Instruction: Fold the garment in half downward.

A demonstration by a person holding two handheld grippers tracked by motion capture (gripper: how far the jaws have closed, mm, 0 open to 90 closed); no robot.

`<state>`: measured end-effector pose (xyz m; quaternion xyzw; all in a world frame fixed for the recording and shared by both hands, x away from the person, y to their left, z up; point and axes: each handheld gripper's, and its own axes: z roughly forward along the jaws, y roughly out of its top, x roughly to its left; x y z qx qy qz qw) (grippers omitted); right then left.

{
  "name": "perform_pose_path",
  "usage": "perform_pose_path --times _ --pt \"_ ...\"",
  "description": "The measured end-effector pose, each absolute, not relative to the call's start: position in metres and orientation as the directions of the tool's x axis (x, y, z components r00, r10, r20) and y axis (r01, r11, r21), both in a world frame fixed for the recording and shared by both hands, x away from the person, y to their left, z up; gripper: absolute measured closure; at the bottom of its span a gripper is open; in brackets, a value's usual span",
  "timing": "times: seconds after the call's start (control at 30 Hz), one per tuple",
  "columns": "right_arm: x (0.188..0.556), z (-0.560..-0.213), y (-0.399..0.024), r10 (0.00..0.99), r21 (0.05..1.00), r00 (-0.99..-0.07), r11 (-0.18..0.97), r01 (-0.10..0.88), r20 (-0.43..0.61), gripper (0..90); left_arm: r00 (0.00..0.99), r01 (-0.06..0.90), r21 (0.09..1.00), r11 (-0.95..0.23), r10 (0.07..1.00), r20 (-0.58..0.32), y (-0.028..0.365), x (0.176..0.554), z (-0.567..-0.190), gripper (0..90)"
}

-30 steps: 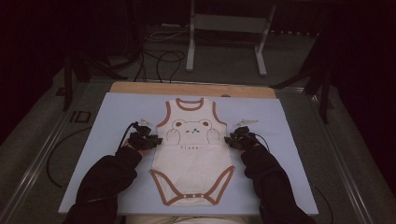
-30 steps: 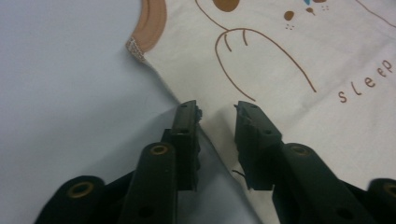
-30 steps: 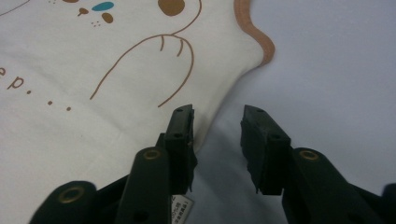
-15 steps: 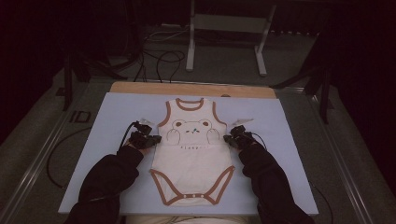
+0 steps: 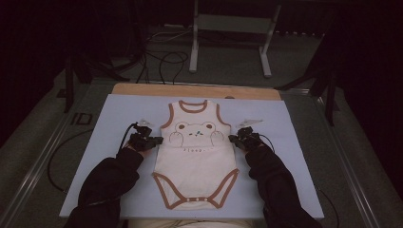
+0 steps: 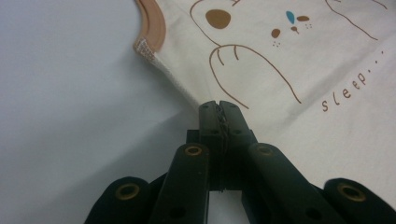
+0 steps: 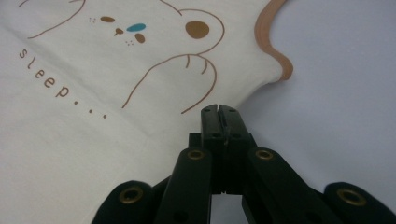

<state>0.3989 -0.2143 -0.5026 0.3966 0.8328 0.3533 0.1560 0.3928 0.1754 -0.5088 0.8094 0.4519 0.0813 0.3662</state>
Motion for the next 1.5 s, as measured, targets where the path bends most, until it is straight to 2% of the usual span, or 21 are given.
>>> perform_pose_path --times 0.47,0.53,0.73,0.77,0.8,0.83,0.87,0.9,0.93,1.03,1.2,1.37,1.5 --pt "0.389 -0.485 -0.225 0.765 0.745 -0.644 0.423 0.516 0.011 90.0 0.608 0.641 0.693 -0.331 0.770 -0.195 0.182 0.384 -0.496 90.0" --pt "0.388 -0.483 -0.228 0.762 0.751 -0.646 0.402 0.524 0.042 90.0 0.611 0.637 0.691 -0.341 0.771 -0.182 0.181 0.384 -0.496 90.0" --pt "0.388 -0.492 -0.225 0.764 0.738 -0.645 0.424 0.524 0.019 90.0 0.605 0.650 0.679 -0.341 0.773 -0.191 0.180 0.386 -0.501 90.0" --pt "0.389 -0.493 -0.224 0.764 0.745 -0.644 0.410 0.526 0.034 85.3 0.603 0.652 0.678 -0.339 0.774 -0.192 0.180 0.386 -0.502 90.0" --pt "0.390 -0.495 -0.224 0.769 0.752 -0.637 0.391 0.531 0.049 75.0 0.601 0.654 0.679 -0.334 0.775 -0.197 0.180 0.387 -0.502 90.0" --pt "0.390 -0.495 -0.224 0.769 0.752 -0.637 0.391 0.531 0.049 75.0 0.601 0.654 0.679 -0.334 0.775 -0.197 0.180 0.387 -0.502 90.0" --pt "0.392 -0.496 -0.223 0.765 0.754 -0.641 0.383 0.534 0.065 66.4 0.602 0.655 0.677 -0.336 0.773 -0.199 0.180 0.387 -0.503 90.0" --pt "0.395 -0.499 -0.220 0.770 0.751 -0.629 0.352 0.559 0.107 54.0 0.603 0.656 0.676 -0.336 0.772 -0.201 0.180 0.388 -0.503 90.0" --pt "0.397 -0.501 -0.219 0.765 0.748 -0.631 0.343 0.568 0.128 49.1 0.605 0.655 0.676 -0.338 0.771 -0.200 0.180 0.388 -0.503 90.0" --pt "0.401 -0.508 -0.215 0.772 0.731 -0.618 0.337 0.593 0.146 46.6 0.605 0.657 0.672 -0.342 0.771 -0.199 0.180 0.388 -0.505 90.0" --pt "0.406 -0.518 -0.211 0.774 0.692 -0.606 0.336 0.638 0.183 54.4 0.605 0.661 0.669 -0.340 0.769 -0.207 0.180 0.388 -0.507 90.0" --pt "0.406 -0.520 -0.208 0.762 0.675 -0.622 0.364 0.642 0.181 86.0 0.601 0.669 0.663 -0.336 0.769 -0.216 0.181 0.389 -0.509 90.0" --pt "0.403 -0.511 -0.206 0.755 0.700 -0.639 0.377 0.607 0.147 88.7 0.600 0.672 0.663 -0.330 0.768 -0.226 0.182 0.390 -0.510 90.0"
